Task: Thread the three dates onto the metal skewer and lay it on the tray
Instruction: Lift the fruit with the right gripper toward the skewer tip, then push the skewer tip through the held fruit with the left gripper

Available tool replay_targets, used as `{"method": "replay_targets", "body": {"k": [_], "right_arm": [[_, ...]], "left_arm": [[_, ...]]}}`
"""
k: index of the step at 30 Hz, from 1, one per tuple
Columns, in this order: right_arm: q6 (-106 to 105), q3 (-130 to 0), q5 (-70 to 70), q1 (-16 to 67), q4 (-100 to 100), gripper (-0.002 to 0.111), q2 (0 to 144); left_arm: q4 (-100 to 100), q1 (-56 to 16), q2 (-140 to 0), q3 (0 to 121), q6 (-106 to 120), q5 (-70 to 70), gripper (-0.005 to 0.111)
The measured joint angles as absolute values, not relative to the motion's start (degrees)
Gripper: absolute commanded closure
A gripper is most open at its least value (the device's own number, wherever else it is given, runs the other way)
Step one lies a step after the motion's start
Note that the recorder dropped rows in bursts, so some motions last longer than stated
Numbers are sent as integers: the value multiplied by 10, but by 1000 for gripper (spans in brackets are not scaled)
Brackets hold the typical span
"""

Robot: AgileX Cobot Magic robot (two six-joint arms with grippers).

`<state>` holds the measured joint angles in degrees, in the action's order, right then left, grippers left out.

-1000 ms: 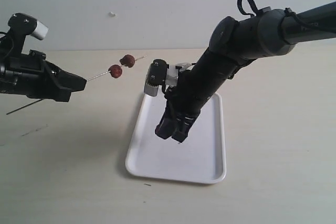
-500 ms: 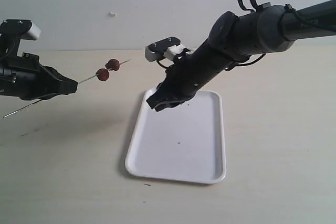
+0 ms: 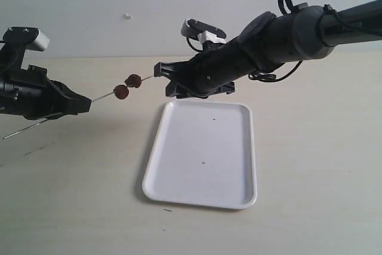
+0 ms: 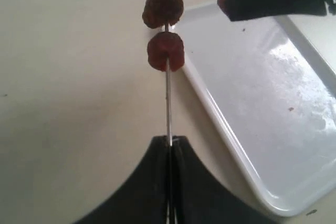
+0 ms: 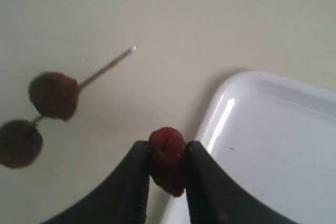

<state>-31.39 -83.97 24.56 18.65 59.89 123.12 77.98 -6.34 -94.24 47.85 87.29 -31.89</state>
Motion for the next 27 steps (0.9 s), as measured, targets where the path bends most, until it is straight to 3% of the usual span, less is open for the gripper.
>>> {"method": "replay_targets", "body": {"k": [27], "right_arm": [[-313, -840, 136, 186, 914, 84, 1231]], "left_arm": [[837, -63, -942, 475, 865, -372, 107]]}}
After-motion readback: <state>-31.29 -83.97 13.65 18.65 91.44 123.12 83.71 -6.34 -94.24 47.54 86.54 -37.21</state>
